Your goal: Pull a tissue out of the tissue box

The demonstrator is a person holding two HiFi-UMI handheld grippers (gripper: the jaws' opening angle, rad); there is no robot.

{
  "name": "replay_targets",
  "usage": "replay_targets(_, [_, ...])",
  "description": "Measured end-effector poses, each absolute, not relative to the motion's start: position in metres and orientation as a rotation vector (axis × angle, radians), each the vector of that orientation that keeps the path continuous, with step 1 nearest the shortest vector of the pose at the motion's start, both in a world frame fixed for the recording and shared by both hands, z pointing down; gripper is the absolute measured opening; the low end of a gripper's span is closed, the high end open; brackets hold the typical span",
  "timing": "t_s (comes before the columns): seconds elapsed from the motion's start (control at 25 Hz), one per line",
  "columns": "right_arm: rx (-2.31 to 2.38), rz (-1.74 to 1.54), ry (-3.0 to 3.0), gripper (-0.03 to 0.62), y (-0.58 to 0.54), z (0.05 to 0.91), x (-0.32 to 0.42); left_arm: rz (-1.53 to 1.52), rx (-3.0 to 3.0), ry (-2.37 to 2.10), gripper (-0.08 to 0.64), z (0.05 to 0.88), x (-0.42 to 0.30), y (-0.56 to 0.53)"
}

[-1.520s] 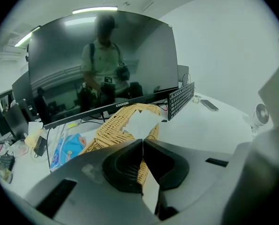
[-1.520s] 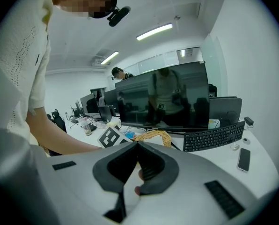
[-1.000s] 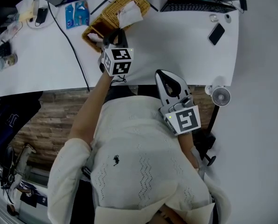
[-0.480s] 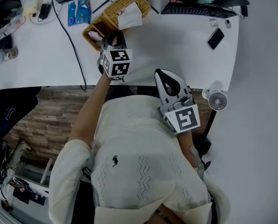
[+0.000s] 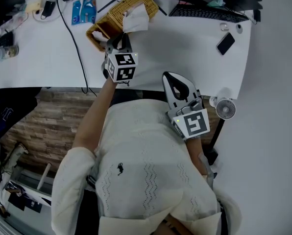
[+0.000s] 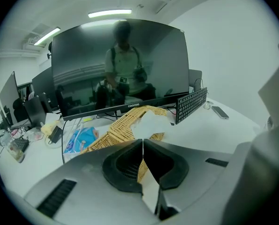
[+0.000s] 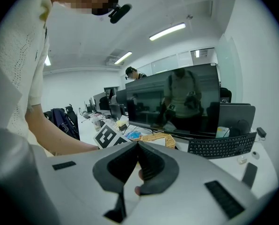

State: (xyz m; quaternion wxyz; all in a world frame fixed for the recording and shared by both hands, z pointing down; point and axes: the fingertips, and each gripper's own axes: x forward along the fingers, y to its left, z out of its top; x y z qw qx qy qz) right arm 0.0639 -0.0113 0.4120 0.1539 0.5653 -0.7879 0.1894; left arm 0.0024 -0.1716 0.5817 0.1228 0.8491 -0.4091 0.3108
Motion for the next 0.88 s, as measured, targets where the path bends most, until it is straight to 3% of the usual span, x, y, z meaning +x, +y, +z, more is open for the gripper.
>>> replay_targets(0.88, [1.525,0.51,-2.319,0.002,-0.007,0.412,0.071,0.887,2.421,-1.274,0.015,0.579,-0.001,-0.157])
